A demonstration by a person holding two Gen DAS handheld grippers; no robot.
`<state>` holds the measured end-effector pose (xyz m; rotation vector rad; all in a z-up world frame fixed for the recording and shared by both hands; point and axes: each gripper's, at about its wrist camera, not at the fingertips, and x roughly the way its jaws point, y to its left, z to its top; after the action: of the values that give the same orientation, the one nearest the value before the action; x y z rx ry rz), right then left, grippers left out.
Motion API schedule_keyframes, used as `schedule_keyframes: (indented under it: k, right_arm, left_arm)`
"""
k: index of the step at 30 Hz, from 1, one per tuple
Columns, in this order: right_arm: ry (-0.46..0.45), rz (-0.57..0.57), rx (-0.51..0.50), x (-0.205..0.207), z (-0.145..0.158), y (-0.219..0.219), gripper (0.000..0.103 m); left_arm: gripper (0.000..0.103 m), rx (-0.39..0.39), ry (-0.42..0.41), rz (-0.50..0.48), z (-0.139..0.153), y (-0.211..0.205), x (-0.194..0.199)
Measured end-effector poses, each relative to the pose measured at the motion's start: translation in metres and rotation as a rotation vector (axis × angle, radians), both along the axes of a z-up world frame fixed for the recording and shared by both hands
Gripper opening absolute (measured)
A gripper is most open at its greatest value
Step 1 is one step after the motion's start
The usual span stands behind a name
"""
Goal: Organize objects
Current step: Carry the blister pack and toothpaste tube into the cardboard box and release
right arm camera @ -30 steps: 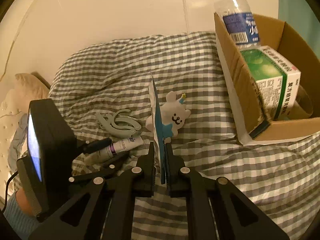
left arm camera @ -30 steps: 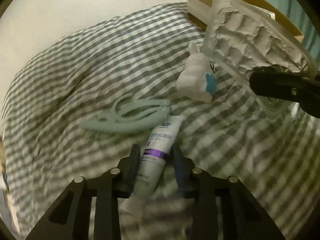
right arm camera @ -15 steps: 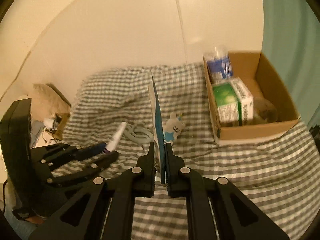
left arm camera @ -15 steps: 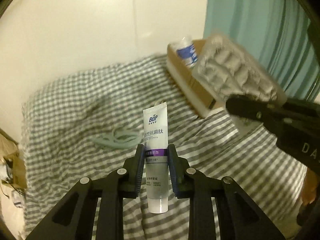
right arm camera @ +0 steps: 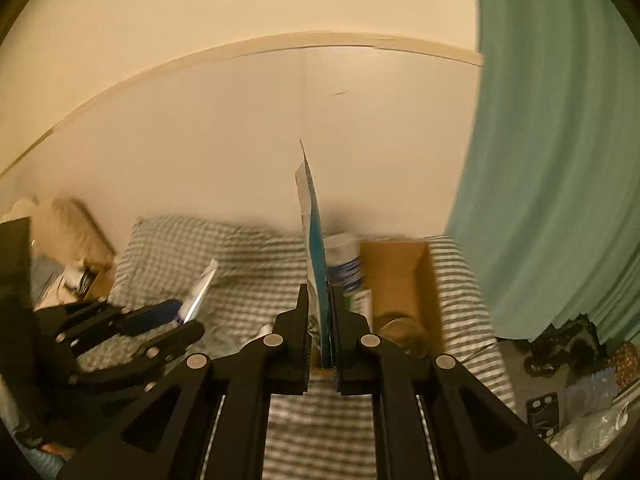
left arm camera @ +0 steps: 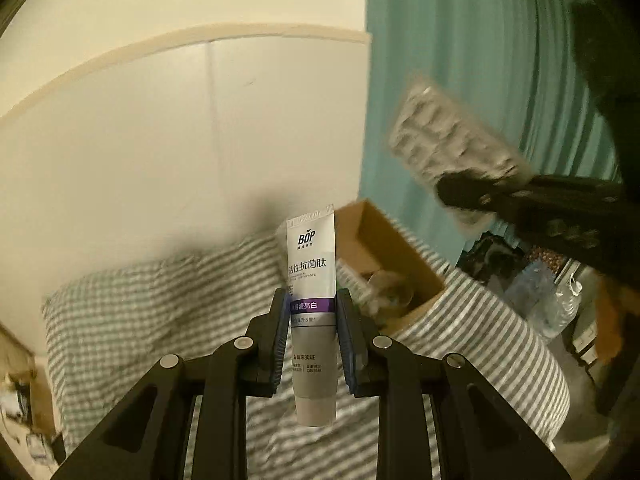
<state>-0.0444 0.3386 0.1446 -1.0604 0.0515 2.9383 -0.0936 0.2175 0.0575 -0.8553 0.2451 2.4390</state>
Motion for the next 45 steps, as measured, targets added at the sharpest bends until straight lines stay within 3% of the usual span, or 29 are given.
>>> schedule_keyframes:
  k: [5,11,16,21,26,27,28,29,30,35,40,45]
  right_arm:
    - [-0.033,-0.057,0.019,-0.034,-0.019,0.039,0.007]
    - [-0.1,-0.098,-0.048,-0.076,-0.074,0.084,0.007]
    - [-0.196,-0.134,-0.148,-0.112,-0.126,0.124,0.007]
    - [-0.186,-0.155,-0.189,-0.125,-0.151,0.151,0.008]
    - [-0.145,-0.131,-0.158,-0.125,-0.147,0.151,0.009]
    - [-0.143,-0.129,-0.163,-0.125,-0.146,0.151,0.018]
    - [-0.142,-0.131,-0.171,-0.124,-0.146,0.152,0.027]
    - [-0.143,-0.144,-0.181,-0.123,-0.145,0.153,0.048]
    - [-0.137,-0.153,-0.188,-0.121,-0.143,0.154,0.058]
    - [-0.113,-0.186,-0.187,-0.108,-0.13,0.15,0.058]
    - [-0.068,-0.207,-0.189,-0.079,-0.096,0.131,0.06]
    - [0.014,-0.167,-0.169,-0.052,-0.05,0.081,0.07]
  left_arm:
    - [0.023,-0.038,0.001,-0.042,-0.012,0.052,-0.029]
    - [0.023,-0.092,-0.07,-0.072,-0.067,0.108,-0.073]
    - [0.023,-0.096,-0.145,-0.073,-0.11,0.135,-0.093]
    - [0.023,-0.119,-0.157,-0.086,-0.127,0.154,-0.103]
    - [0.031,-0.097,-0.183,-0.082,-0.13,0.149,-0.108]
    - [0.037,-0.099,-0.178,-0.08,-0.129,0.147,-0.107]
    - [0.058,-0.107,-0.169,-0.072,-0.128,0.149,-0.104]
    - [0.073,-0.114,-0.159,-0.062,-0.125,0.147,-0.101]
    - [0.074,-0.116,-0.152,-0.058,-0.122,0.144,-0.099]
    - [0.076,-0.093,-0.157,-0.039,-0.101,0.114,-0.088]
    - [0.1,-0.065,-0.118,0.028,-0.055,0.063,-0.06]
    - [0.103,-0.071,-0.05,0.128,-0.022,-0.011,-0.044]
